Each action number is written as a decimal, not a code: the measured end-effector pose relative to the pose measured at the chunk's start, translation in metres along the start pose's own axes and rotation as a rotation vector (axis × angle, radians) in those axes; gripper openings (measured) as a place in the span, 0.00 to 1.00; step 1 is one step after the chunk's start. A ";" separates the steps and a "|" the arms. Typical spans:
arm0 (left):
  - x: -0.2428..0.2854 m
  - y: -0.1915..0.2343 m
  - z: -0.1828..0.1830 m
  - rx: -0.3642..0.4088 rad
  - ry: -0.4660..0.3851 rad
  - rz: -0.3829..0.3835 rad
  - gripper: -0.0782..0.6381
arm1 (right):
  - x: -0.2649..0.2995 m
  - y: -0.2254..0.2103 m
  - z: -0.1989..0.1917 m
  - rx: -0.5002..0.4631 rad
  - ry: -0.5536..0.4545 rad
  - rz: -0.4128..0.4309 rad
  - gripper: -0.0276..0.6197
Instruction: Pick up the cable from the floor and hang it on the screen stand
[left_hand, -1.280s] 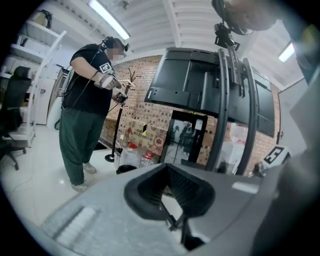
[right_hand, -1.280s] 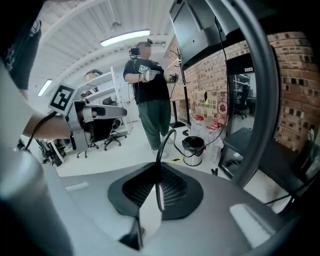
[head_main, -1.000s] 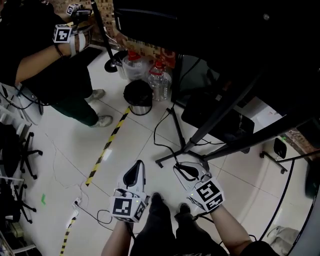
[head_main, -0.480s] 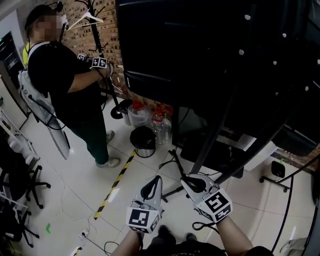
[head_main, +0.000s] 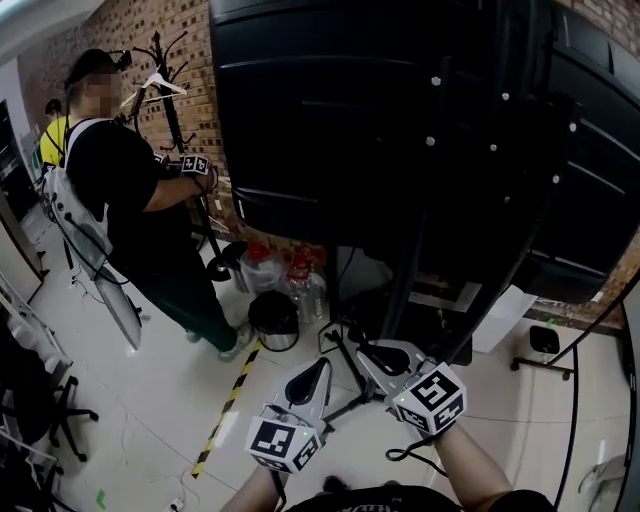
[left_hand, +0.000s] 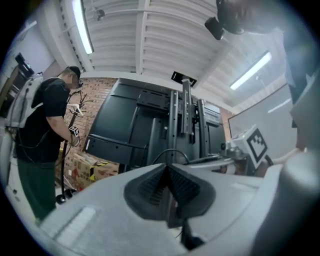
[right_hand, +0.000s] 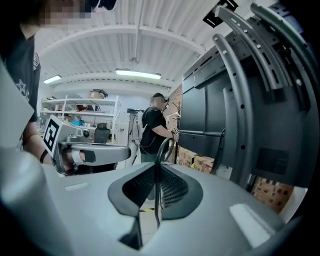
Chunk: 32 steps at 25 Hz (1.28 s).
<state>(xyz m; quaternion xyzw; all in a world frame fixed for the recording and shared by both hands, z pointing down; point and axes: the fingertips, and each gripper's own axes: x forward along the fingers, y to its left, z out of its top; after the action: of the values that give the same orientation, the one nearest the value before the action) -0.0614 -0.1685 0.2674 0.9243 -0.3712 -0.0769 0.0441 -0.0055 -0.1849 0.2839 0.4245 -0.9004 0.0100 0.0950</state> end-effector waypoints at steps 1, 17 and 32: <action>0.003 -0.003 0.010 -0.002 -0.001 -0.012 0.12 | -0.001 -0.002 0.007 -0.015 -0.005 -0.009 0.09; 0.081 -0.030 0.060 0.092 -0.008 -0.178 0.12 | -0.042 -0.076 0.103 -0.186 -0.147 -0.191 0.09; 0.141 -0.057 0.118 0.134 -0.062 -0.146 0.11 | -0.042 -0.130 0.192 -0.360 -0.119 -0.130 0.09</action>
<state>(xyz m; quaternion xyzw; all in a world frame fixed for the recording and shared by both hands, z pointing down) 0.0572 -0.2278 0.1274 0.9469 -0.3084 -0.0836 -0.0351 0.0890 -0.2555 0.0795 0.4577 -0.8623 -0.1825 0.1166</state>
